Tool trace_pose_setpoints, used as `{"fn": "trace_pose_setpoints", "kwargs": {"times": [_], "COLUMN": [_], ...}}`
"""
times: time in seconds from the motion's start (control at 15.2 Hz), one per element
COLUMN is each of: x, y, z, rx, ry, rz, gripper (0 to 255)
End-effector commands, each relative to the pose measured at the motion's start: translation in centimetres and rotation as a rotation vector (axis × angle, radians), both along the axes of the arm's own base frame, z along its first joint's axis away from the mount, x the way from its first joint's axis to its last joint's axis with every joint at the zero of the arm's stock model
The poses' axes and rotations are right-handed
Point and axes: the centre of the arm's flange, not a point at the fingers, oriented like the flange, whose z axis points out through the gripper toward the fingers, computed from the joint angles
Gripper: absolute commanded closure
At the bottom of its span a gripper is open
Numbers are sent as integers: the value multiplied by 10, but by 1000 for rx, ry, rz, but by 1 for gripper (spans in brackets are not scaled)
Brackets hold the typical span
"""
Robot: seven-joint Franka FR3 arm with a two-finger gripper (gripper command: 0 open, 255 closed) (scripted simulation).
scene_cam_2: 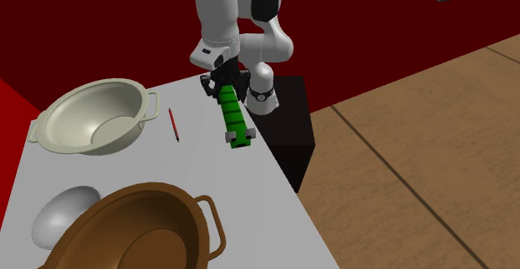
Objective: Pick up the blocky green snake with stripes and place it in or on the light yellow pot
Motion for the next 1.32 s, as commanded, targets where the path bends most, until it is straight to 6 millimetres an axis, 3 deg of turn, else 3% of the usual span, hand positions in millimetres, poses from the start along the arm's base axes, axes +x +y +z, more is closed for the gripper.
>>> {"fn": "trace_pose_setpoints", "kwargs": {"times": [0.0, 0.46, 1.25], "x": [0, 0, 8], "y": [0, 0, -158], "z": [12, 45, 46], "rx": [0, 0, 0], "ry": [0, 0, 0], "rz": [0, 0, 0], "gripper": [255, 255, 255]}}
